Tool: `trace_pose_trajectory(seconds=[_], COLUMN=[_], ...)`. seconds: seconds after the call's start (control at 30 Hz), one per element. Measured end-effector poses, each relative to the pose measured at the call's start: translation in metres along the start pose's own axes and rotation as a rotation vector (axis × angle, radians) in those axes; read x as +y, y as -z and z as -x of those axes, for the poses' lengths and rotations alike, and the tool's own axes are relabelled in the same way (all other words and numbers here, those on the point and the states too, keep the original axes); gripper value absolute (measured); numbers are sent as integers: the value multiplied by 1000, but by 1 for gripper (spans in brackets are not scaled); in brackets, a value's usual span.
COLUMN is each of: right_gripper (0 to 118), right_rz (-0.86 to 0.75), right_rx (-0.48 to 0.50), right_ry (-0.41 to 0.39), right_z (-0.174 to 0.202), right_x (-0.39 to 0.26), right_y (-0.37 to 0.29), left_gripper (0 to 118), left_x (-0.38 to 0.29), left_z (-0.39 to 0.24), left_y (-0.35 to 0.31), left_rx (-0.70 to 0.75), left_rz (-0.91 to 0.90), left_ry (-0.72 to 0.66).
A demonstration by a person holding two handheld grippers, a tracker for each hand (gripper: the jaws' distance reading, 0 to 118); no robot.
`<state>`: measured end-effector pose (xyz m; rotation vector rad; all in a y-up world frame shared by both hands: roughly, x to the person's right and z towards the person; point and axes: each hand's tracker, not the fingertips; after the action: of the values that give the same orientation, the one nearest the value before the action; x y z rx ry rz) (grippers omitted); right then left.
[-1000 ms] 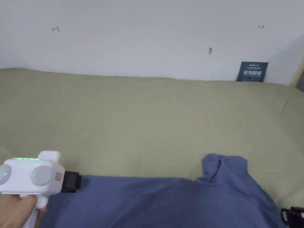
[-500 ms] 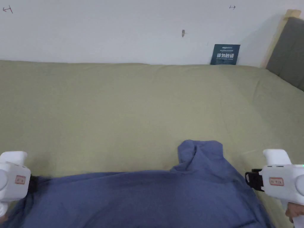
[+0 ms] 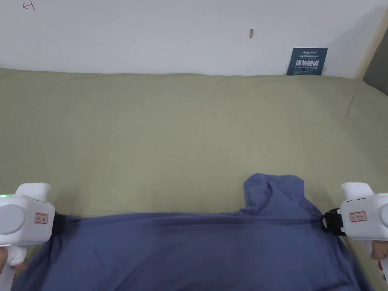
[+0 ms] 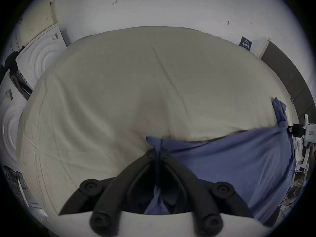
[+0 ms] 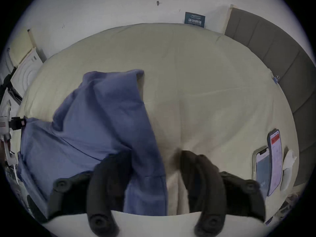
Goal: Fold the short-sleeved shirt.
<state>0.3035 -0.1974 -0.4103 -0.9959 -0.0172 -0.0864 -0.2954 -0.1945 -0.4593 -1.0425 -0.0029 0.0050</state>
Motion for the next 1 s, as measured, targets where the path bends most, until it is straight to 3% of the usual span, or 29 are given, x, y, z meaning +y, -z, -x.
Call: trace_pose_trajectory(seconds=[0.43, 0.7, 1.0], right_gripper=[2, 2, 2], right_rz=[-172, -256, -242], right_rx=[54, 80, 71], right_ry=[-1, -20, -26], right_z=[8, 11, 12], right_x=[-28, -100, -201], right_y=[-121, -198, -223], left_gripper=[4, 4, 4], left_x=[-35, -104, -191], left_z=[22, 33, 45], left_y=[-98, -169, -185], left_rx=[-47, -69, -72], left_rz=[-128, -202, -240], left_ry=[-14, 1, 13])
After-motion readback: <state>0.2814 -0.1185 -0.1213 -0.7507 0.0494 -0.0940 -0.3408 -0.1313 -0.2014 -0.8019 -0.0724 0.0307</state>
